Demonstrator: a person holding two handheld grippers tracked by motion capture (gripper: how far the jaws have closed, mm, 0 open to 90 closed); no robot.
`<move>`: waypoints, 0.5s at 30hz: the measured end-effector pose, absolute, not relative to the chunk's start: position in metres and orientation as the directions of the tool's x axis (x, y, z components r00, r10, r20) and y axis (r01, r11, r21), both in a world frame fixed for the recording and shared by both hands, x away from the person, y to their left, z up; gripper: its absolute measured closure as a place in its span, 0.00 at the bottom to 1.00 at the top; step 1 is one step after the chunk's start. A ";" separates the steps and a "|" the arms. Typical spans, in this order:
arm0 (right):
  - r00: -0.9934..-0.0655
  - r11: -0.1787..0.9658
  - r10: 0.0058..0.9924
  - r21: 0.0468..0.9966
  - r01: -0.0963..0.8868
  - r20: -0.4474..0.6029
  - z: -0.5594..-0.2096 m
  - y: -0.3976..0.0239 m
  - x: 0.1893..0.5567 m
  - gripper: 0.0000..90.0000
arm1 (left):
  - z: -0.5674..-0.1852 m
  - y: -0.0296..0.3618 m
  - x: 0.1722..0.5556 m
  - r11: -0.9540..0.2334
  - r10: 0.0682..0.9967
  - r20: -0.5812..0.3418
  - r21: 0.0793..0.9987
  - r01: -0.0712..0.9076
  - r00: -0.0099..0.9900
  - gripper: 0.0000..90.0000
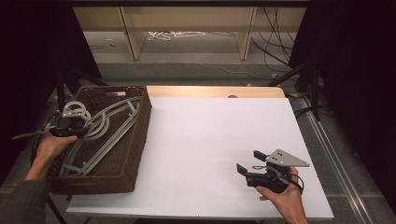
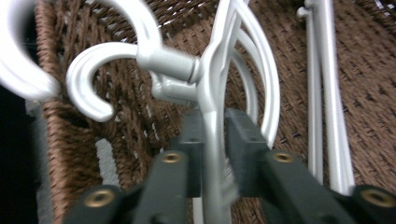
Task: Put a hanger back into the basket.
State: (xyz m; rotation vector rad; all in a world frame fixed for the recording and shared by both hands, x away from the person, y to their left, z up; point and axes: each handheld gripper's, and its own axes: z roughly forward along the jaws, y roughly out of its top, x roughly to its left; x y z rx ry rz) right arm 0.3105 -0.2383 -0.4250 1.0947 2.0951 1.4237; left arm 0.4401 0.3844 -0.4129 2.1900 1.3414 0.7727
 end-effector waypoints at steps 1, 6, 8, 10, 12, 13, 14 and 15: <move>-0.625 0.184 0.773 0.903 0.388 0.111 -0.425 -0.238 0.311 0.22 | -0.411 0.385 0.439 -0.420 0.904 0.231 0.636 0.647 0.360 0.76; -0.623 0.181 0.774 0.903 0.390 0.115 -0.425 -0.238 0.311 0.22 | -0.402 0.388 0.433 -0.357 0.932 0.214 0.686 0.634 0.293 0.67; -0.622 0.180 0.773 0.900 0.397 0.120 -0.425 -0.239 0.310 0.21 | -0.396 0.386 0.429 -0.321 0.945 0.195 0.709 0.629 0.262 0.62; -0.618 0.177 0.778 0.904 0.390 0.114 -0.425 -0.238 0.311 0.21 | -0.392 0.382 0.424 -0.309 0.949 0.194 0.726 0.614 0.249 0.56; -0.619 0.180 0.777 0.904 0.389 0.111 -0.425 -0.239 0.311 0.21 | -0.387 0.377 0.420 -0.303 0.949 0.183 0.747 0.592 0.255 0.54; -0.621 0.179 0.776 0.904 0.387 0.112 -0.425 -0.239 0.311 0.21 | -0.384 0.373 0.417 -0.283 0.955 0.168 0.762 0.582 0.245 0.52; -0.620 0.178 0.777 0.904 0.388 0.113 -0.425 -0.239 0.310 0.21 | -0.382 0.371 0.416 -0.263 0.960 0.152 0.778 0.570 0.236 0.49; -0.619 0.177 0.777 0.905 0.387 0.113 -0.425 -0.239 0.311 0.21 | -0.380 0.368 0.413 -0.231 0.966 0.120 0.795 0.561 0.228 0.47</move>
